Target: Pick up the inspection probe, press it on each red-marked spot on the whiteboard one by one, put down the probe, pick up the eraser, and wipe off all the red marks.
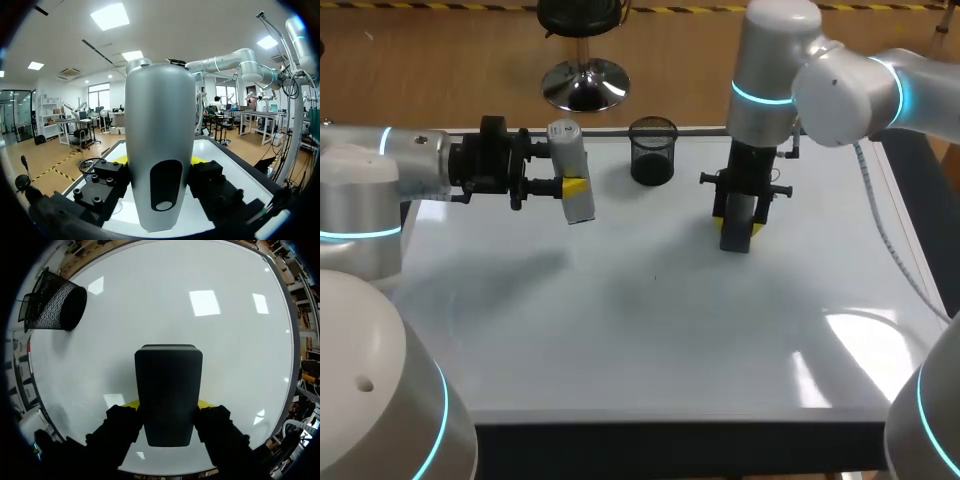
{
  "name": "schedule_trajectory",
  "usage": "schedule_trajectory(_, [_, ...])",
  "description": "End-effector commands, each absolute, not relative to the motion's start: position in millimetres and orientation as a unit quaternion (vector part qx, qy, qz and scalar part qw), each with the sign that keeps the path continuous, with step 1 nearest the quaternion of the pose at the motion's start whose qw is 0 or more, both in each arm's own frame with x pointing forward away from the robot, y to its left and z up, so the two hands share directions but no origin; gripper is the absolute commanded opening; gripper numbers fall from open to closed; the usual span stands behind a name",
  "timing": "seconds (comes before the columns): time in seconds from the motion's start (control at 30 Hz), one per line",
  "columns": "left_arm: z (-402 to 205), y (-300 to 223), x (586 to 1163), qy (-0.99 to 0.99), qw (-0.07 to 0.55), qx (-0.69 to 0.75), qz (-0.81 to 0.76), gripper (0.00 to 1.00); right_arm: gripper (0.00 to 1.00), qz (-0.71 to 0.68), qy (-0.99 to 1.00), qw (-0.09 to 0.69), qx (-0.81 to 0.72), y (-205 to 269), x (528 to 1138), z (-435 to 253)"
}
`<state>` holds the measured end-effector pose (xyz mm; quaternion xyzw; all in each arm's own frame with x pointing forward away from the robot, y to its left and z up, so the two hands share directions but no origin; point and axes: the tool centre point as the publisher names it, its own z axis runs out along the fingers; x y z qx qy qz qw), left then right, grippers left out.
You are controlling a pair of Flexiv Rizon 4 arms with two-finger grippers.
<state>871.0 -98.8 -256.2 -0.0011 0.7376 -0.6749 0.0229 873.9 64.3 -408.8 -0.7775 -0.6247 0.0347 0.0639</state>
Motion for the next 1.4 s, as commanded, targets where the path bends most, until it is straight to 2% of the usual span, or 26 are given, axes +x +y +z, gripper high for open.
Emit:
schedule_trajectory(0.03, [-255, -99, 870, 0.737, 0.026, -0.002, -0.675, 0.0, 0.0, 0.028, -0.631, 0.053, -0.773, 73, 866, -395])
schedule_trajectory(0.77, [-255, -99, 870, 0.737, 0.026, -0.002, -0.675, 0.0, 0.0, 0.033, -0.683, 0.054, -0.728, 134, 847, -407])
schedule_trajectory(1.13, [-255, -99, 870, 0.737, 0.026, -0.002, -0.675, 0.0, 0.0, 0.042, -0.686, 0.074, -0.723, 131, 849, -424])
schedule_trajectory(1.4, [-255, -99, 870, 0.737, 0.026, -0.002, -0.675, 0.0, 0.0, 0.045, -0.674, 0.094, -0.732, 109, 853, -429])
